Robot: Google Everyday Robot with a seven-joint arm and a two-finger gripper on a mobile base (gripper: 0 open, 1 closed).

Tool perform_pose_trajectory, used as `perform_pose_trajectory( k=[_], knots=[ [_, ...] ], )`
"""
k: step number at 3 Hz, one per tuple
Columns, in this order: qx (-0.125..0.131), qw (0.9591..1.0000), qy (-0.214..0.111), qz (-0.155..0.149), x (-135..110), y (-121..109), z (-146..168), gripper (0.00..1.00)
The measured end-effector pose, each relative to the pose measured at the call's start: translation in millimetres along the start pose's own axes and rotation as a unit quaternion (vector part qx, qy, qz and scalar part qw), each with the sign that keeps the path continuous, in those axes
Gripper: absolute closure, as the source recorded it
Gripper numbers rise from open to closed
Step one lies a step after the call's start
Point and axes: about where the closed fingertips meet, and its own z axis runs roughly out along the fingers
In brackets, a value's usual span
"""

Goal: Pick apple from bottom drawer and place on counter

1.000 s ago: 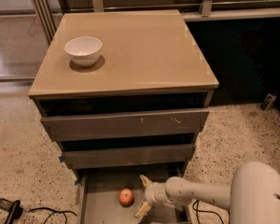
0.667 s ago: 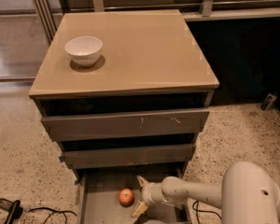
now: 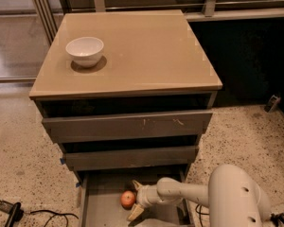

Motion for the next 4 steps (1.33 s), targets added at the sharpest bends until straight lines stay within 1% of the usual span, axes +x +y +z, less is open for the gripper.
perform_pose_trajectory(
  k=[1, 4],
  knots=[
    [-0.014, 0.9999, 0.001, 0.008, 5.9, -6.2, 21.8, 0.02],
    [-0.014, 0.9999, 0.001, 0.008, 5.9, -6.1, 21.8, 0.70]
  ],
)
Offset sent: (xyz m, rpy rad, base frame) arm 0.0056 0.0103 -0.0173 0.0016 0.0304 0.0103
